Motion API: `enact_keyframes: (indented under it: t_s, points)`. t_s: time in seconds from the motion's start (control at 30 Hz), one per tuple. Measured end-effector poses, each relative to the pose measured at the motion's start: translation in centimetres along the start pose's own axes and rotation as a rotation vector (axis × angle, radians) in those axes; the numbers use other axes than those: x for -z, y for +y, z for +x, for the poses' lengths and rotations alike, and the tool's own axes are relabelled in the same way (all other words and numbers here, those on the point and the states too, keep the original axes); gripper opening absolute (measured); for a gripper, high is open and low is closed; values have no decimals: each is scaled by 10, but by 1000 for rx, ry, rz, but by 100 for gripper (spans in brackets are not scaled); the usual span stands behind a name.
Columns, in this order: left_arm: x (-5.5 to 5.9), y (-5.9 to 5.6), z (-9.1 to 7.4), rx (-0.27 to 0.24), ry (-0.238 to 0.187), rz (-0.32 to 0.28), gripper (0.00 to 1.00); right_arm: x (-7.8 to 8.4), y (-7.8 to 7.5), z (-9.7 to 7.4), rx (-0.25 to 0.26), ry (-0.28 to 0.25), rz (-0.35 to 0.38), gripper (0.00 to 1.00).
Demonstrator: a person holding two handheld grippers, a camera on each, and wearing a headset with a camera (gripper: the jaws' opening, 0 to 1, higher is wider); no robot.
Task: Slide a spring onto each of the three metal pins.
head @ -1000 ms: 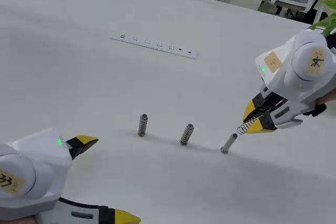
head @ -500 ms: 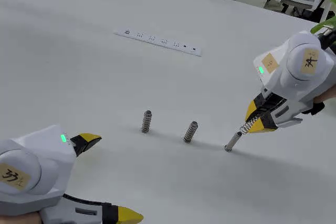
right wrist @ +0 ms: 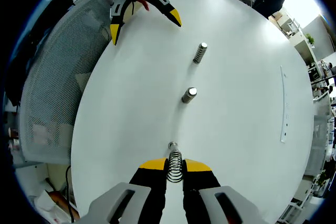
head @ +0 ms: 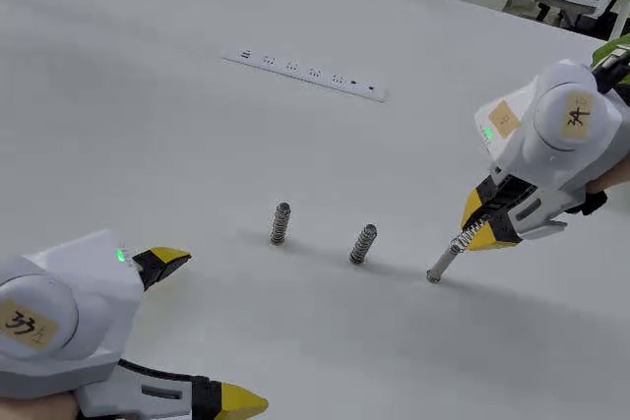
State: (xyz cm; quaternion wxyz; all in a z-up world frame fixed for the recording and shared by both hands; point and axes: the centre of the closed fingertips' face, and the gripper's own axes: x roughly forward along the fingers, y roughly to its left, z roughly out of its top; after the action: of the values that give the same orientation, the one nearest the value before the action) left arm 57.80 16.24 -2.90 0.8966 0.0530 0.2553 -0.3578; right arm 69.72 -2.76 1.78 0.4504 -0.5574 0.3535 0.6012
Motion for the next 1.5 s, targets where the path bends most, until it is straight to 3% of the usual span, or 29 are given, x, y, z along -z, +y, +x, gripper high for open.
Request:
enact_keyframes:
  t_s: [0.67,1.5]
  points:
    - [7,1,-1,-7,8,-17,97,-2,5,10,-27,28,-15,7]
    - [15,3,-6,-23,6,-44,95,0,8,52,-86,94,-50,8]
